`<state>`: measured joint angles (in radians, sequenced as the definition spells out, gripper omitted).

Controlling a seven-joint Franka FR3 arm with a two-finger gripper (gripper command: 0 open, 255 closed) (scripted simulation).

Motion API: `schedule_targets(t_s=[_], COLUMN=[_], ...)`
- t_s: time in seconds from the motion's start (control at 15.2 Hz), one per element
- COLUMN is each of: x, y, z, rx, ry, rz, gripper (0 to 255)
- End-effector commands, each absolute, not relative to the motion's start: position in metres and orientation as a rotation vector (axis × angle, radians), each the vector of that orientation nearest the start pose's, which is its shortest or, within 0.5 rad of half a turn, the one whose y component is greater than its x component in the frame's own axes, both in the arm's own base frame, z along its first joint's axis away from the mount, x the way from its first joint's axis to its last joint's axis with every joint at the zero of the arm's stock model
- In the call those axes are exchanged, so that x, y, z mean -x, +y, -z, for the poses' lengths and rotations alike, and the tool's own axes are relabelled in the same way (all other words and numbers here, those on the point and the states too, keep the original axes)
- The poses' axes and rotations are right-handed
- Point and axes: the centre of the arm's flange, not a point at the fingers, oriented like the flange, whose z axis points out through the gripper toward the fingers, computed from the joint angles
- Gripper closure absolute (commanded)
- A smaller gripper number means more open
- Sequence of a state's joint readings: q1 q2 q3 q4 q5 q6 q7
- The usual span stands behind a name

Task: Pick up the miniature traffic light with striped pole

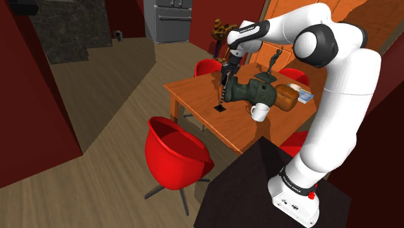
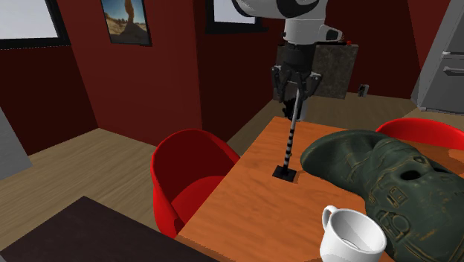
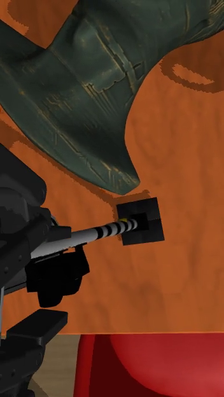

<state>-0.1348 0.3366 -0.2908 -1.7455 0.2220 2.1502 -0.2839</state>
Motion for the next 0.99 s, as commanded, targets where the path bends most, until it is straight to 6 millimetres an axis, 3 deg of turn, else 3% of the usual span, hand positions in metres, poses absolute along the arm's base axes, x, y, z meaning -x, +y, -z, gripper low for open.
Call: schedule_targets(t_s=[0.0,0.79,0.92], x=[-0.604,-0.604,-0.604], y=[-0.247,-0.247,-0.247], z=[-0.405,-0.468,-0.469], rx=[3.054,3.054,3.054], ry=[0.362,0.362,0.362], rz=[0.175,0.175,0.175], gripper=[255,255,255])
